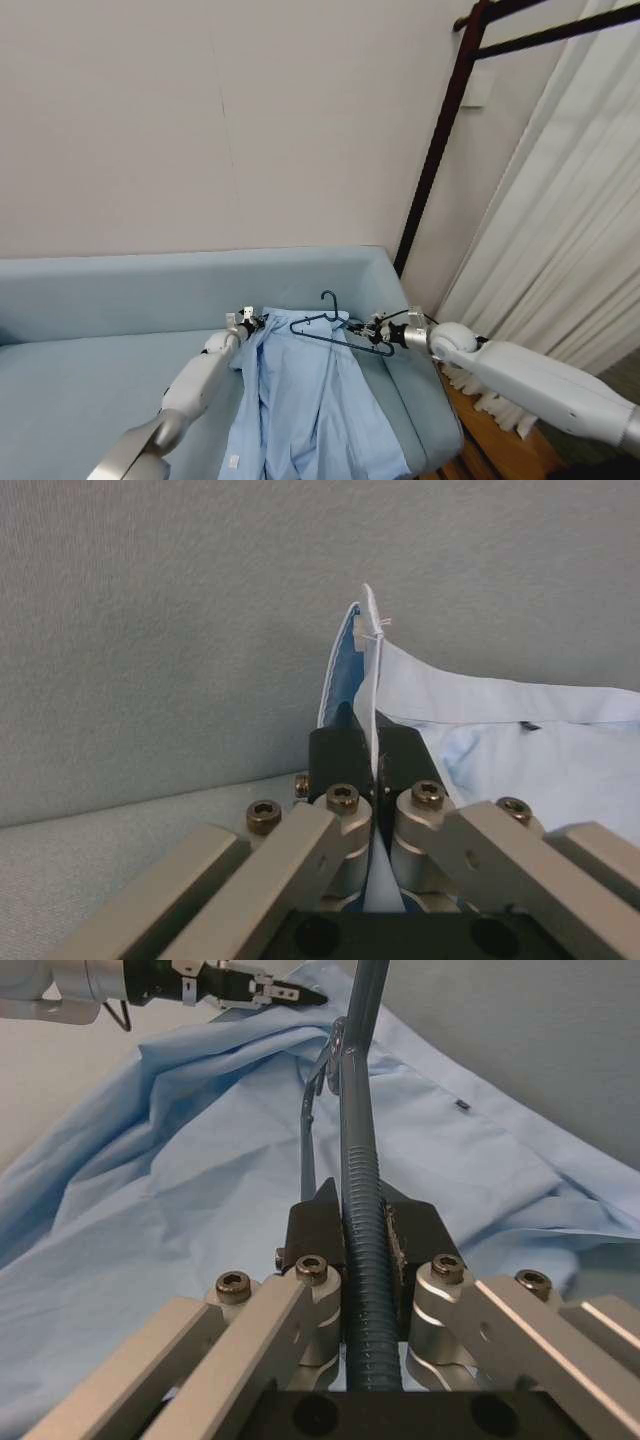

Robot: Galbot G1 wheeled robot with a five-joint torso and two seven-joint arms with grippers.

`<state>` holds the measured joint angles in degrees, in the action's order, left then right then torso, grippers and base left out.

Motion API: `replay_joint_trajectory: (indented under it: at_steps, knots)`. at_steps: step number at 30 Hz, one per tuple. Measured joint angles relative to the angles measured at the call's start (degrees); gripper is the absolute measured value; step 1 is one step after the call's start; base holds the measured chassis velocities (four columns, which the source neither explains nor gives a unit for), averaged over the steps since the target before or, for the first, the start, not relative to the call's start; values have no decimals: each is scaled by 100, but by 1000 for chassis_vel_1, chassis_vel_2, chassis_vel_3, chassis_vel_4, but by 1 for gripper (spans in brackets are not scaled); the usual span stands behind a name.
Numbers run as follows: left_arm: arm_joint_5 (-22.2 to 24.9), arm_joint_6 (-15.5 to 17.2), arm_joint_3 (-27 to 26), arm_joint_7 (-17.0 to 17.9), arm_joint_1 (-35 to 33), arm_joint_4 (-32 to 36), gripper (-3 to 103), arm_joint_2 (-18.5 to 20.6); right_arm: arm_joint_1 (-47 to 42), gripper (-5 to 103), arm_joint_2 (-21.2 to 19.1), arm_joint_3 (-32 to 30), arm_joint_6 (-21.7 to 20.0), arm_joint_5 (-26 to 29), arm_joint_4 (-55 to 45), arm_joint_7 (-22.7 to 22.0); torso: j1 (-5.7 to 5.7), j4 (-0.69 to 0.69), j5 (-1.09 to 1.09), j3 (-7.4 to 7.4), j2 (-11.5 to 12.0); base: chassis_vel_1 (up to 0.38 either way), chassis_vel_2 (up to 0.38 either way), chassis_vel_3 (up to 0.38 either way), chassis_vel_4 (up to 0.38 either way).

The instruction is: Pick up the clothes from the sofa and hang them on the clothes hanger.

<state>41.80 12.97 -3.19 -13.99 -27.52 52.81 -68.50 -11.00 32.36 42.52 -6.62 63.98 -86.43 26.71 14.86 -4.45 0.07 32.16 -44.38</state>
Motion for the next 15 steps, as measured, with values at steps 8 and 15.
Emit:
replay_joint_trajectory:
  at_steps: [8, 15]
  knots:
    - [-13, 75, 193, 167, -323, 814, 0, 384, -356, 9, 851, -185, 44, -115, 611, 95, 0, -1, 0, 0, 0, 0, 0, 0, 0]
    - [-126, 75, 337, 220, -449, 1072, 0, 586, -446, 9, 1243, -282, 7, 106, 684, 114, 0, -1, -1, 0, 0, 0, 0, 0, 0]
